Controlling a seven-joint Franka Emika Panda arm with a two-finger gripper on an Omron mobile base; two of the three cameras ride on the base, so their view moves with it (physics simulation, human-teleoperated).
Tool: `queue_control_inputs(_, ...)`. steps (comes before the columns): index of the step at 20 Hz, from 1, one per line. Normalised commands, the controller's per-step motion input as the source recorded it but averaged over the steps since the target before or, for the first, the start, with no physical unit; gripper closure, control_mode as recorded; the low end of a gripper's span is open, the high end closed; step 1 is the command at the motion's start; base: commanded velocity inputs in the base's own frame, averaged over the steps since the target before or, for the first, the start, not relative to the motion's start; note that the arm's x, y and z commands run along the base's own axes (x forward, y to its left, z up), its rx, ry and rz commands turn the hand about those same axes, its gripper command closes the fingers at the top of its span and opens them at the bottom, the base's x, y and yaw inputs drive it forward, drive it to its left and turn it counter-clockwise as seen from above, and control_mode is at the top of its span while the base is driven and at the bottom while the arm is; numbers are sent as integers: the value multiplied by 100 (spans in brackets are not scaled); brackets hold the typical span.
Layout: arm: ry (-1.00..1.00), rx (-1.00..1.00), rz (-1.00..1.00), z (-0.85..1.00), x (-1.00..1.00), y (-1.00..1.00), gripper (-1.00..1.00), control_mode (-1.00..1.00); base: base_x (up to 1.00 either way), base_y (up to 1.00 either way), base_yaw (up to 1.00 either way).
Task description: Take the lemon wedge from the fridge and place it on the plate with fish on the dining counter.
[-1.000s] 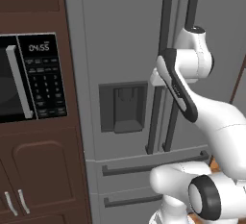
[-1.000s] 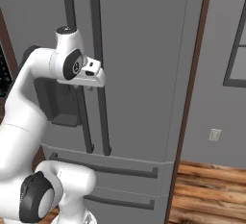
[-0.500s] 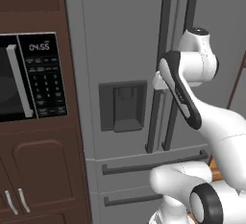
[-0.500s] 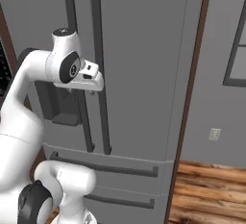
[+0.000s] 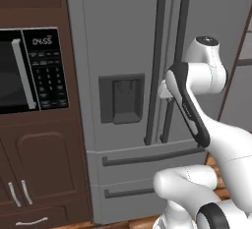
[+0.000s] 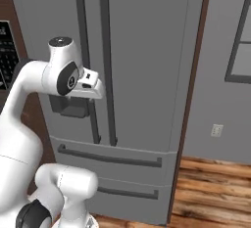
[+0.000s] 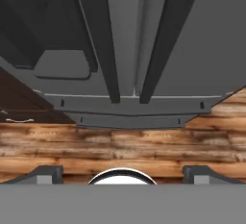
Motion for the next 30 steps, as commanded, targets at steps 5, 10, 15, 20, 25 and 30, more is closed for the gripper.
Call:
queue_control_inputs(5, 0, 0, 0, 0, 0, 0, -100, 100, -54, 0, -4)
queue_control_inputs(10, 0, 0, 0, 0, 0, 0, -100, 100, -54, 0, -2)
queue_control_inputs(15, 0, 0, 0, 0, 0, 0, -100, 100, 0, 0, 0)
queue_control_inputs(20, 0, 0, 0, 0, 0, 0, -100, -100, 0, 0, 0)
queue_control_inputs(25, 0, 0, 0, -2, 58, -10, -100, -100, 0, 0, 0)
queue_control_inputs(30, -11, -2, 0, 0, 100, -7, -100, -100, 0, 0, 0)
